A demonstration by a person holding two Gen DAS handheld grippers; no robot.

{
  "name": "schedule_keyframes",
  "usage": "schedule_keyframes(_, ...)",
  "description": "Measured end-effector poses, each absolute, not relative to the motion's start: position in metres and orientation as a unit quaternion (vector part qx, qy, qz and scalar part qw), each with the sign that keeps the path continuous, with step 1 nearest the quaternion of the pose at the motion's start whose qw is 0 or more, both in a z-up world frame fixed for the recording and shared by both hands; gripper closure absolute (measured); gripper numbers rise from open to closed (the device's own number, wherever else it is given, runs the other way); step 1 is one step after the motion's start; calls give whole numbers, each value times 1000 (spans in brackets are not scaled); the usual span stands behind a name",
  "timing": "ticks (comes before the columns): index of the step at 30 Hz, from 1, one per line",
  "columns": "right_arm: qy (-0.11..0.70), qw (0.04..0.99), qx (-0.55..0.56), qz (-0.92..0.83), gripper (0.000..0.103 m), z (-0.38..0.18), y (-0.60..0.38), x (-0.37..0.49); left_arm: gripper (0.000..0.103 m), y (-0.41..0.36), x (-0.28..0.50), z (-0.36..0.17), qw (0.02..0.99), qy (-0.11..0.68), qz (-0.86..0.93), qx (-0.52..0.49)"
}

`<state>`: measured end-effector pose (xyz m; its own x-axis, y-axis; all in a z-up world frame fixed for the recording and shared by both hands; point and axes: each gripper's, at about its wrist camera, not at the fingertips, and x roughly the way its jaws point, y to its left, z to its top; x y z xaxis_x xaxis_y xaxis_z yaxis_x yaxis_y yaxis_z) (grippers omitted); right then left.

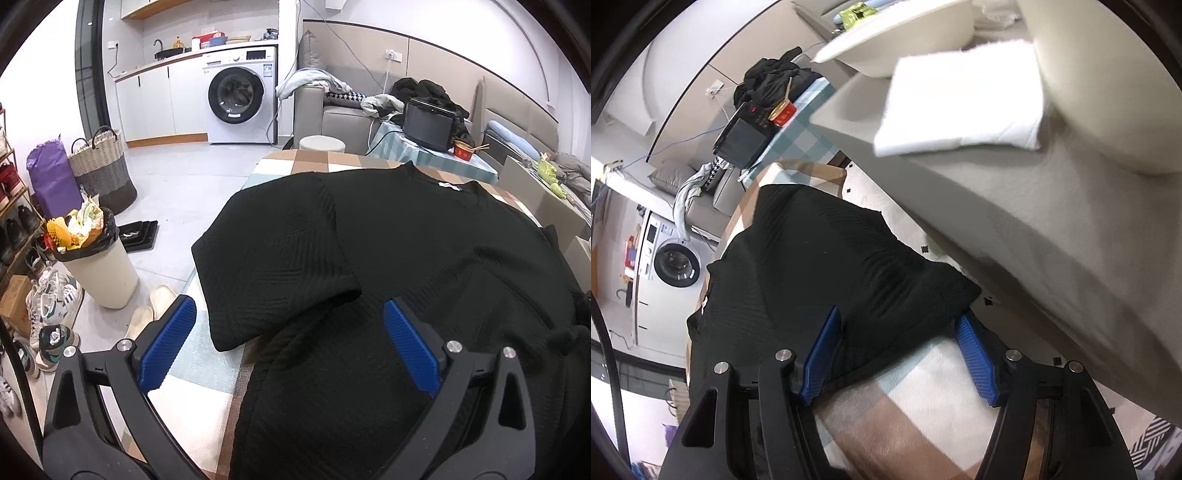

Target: Fold small clothes

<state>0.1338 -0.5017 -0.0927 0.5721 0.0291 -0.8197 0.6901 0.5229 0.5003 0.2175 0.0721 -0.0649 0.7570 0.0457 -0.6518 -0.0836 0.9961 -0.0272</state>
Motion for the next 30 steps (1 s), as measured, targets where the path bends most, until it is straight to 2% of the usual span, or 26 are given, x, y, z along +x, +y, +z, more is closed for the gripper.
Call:
schedule_keyframes(2, 406, 768, 447, -215, 41, -97, -505, 136, 2, 74, 217, -67, 937, 347, 37, -29)
schedule_keyframes(4, 404, 775, 433, -223, 67, -95, -503, 139, 2, 76, 217, -69, 936, 349, 39, -31)
schedule_keyframes(7, 395, 802, 384, -231, 90, -77, -490, 144, 2, 79, 215, -68, 937, 345, 41, -34)
schedule_keyframes(8, 388, 813, 367, -231, 93, -69, -485, 145, 2, 79, 214, -67, 937, 344, 41, -35)
schedule_keyframes(14, 348, 880, 238, -219, 95, -11, -447, 159, 2, 80, 209, -62, 941, 335, 39, -36)
schedule_keyframes(19, 293, 945, 133, -65, 96, 42, -376, 188, 2, 85, 205, -57, 941, 333, 40, -41)
schedule_keyframes(23, 341, 931, 67, 110, 96, 44, -296, 217, 2, 90, 201, -54, 941, 331, 45, -46)
schedule_keyframes(25, 397, 903, 32, 163, 94, 25, -263, 224, 2, 92, 200, -53, 941, 330, 48, -49)
schedule_keyframes(28, 434, 885, 33, 166, 78, 4, -258, 223, 2, 95, 198, -51, 941, 330, 52, -54)
schedule_keyframes(30, 436, 887, 58, 142, 73, 0, -274, 219, 2, 97, 198, -51, 941, 331, 52, -55)
